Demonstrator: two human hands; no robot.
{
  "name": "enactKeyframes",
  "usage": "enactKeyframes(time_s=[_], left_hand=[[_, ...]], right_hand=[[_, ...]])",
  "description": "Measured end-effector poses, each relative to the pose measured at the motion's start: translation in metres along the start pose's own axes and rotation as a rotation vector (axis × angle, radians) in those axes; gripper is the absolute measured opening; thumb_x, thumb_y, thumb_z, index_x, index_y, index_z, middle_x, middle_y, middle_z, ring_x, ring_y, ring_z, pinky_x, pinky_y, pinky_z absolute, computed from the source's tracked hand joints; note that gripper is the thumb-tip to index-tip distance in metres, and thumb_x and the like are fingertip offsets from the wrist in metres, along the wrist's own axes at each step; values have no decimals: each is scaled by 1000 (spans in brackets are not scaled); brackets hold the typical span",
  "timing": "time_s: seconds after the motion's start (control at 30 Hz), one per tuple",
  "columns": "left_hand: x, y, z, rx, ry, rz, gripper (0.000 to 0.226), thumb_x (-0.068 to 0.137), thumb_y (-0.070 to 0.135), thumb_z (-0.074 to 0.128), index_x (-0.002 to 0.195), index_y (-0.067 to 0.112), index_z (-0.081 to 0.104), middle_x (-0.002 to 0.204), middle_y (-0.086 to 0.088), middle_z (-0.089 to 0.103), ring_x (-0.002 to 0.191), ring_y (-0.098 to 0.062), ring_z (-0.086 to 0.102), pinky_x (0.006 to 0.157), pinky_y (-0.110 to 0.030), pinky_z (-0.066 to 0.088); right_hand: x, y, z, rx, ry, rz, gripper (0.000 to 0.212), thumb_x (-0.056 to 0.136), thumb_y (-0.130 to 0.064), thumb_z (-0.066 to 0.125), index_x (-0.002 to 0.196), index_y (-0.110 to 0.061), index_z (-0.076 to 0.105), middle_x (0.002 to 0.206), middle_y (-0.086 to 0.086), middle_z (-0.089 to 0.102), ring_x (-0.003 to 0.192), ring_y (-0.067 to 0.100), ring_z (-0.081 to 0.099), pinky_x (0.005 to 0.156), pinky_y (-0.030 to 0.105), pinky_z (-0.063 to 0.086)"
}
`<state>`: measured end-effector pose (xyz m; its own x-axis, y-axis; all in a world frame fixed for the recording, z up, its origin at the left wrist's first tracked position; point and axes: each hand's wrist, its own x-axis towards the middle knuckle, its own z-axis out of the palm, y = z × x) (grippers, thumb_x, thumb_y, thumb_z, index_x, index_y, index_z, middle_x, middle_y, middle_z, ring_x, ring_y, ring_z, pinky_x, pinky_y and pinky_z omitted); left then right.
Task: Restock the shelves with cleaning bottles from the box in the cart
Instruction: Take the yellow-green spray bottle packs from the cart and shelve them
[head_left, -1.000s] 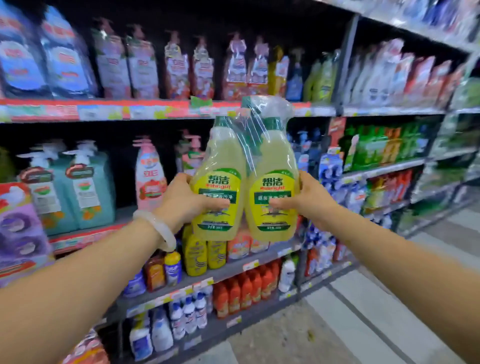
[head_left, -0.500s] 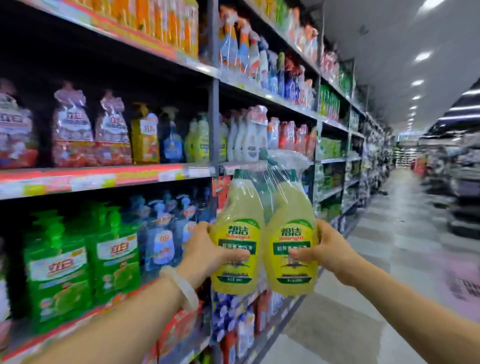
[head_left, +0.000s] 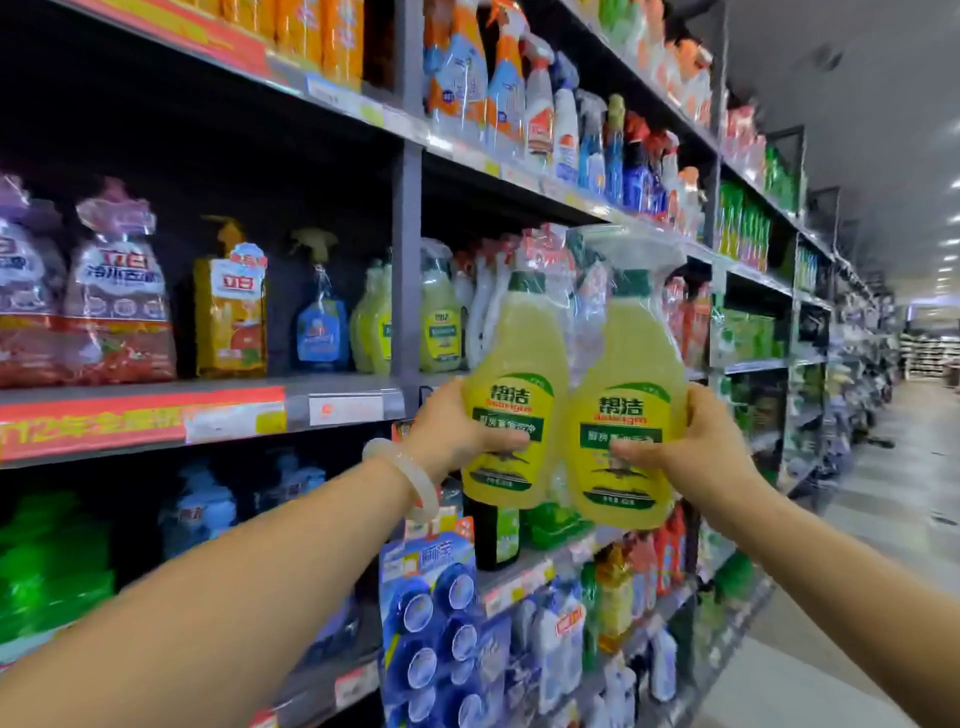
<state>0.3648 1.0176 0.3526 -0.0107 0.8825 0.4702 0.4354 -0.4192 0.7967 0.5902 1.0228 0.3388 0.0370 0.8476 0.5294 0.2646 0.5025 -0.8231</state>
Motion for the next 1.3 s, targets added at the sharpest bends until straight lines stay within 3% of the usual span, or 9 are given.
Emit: enactKeyframes(time_s=[0.1,0.2,0.33,0.53,0.6,0.73,0.9,1.1,1.3], left_hand=[[64,-7,1,32,67,-1,28,71,-8,76,91,4,60,72,-3,66,50,-2,64,49,-18,54],[134,-20,-3,84,169,-32,56,68,1,81,115,0,52,96,-13,69,74,-17,69,58,-27,58],[207,-31,-8,134,311,-68,71,69,5,82,127,8,41,106,-12,66,89,-24,67,77,-41,58],[259,-45,-14,84,505,-130,97,75,21,78,145,9,11,113,-9,61,88,-20,65,77,-41,57],[269,-50,-18,110,607,-106,86,79,18,75,139,7,14,106,-8,59,81,-17,62,71,-36,55],[279,-62,-28,214,770,-129,110,60,38,84,141,10,16,127,-12,53,114,-29,57,96,-48,49],[282,-74,-34,252,871,-77,103,77,15,76,149,10,2,130,-10,48,119,-23,50,105,-42,41],[283,-86,-31,300,961,-133,107,82,17,72,150,14,-10,151,-12,24,137,-26,32,113,-39,27],[287,-93,-32,320,1021,-221,94,77,18,77,143,2,13,140,-16,39,131,-30,40,107,-40,35]], right_hand=[[73,26,18,73,-5,-53,52,62,-7,86,96,-24,50,91,0,69,84,21,68,83,47,55],[150,46,39,104,-12,-114,64,47,-29,90,98,-28,50,95,-2,70,88,23,69,83,50,54],[242,58,67,138,-75,-228,55,61,-13,86,99,-23,47,99,2,69,90,23,67,85,49,53],[324,63,123,102,-145,-333,68,53,-32,84,105,-24,41,113,7,60,101,29,61,87,51,49],[337,64,142,70,-174,-354,73,56,-34,83,113,-20,40,118,8,56,105,31,59,89,52,47],[356,68,174,105,-228,-376,71,60,-27,83,115,-11,42,118,12,53,109,31,55,91,51,47],[365,64,200,83,-339,-341,66,68,-17,82,116,-6,38,115,11,53,106,26,55,87,35,47],[373,66,228,37,-468,-248,73,68,-21,82,119,-5,33,121,16,51,112,33,56,95,49,47],[388,66,239,82,-545,-185,70,76,-9,76,129,-2,31,124,13,51,117,28,53,89,33,44]])
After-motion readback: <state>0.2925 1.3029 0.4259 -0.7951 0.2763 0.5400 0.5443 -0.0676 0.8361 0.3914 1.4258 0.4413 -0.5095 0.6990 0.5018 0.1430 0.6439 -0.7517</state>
